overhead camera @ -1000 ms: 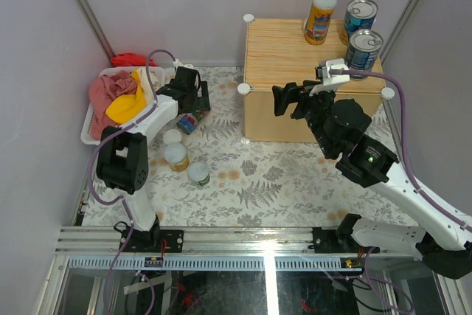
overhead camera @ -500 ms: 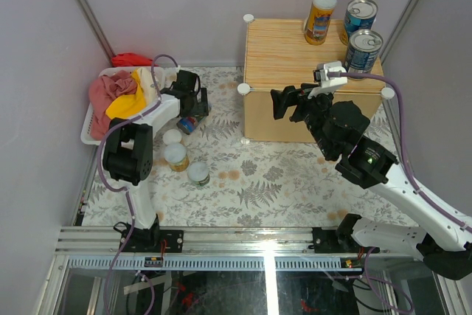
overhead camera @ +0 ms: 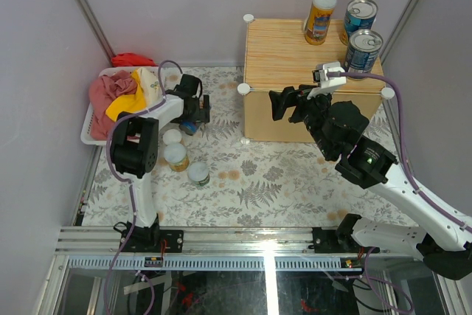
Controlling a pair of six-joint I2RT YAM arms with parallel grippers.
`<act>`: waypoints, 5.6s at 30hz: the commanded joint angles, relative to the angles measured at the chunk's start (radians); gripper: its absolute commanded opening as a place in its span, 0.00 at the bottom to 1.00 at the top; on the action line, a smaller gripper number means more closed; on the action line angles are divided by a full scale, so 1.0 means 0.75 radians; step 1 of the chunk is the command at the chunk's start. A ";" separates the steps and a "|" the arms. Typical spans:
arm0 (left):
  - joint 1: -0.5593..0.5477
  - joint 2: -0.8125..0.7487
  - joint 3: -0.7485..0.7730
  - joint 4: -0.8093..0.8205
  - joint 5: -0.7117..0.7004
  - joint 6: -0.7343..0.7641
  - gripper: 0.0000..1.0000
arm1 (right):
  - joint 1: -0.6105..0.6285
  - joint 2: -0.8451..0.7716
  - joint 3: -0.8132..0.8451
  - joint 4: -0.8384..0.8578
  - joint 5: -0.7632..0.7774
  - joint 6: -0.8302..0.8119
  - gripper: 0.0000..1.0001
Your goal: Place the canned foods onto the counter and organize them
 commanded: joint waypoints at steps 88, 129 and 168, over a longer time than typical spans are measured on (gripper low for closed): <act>-0.541 -1.634 -0.702 0.592 0.469 -0.549 0.00 | 0.019 0.136 -0.286 0.352 -0.647 0.999 0.99; -0.647 -1.573 -0.767 0.733 0.409 -0.620 0.02 | -0.027 0.303 -0.128 0.457 -0.645 0.877 0.09; -0.646 -1.881 -0.816 0.318 -0.010 -0.811 1.00 | -0.137 0.604 0.747 0.199 -0.198 -0.120 0.00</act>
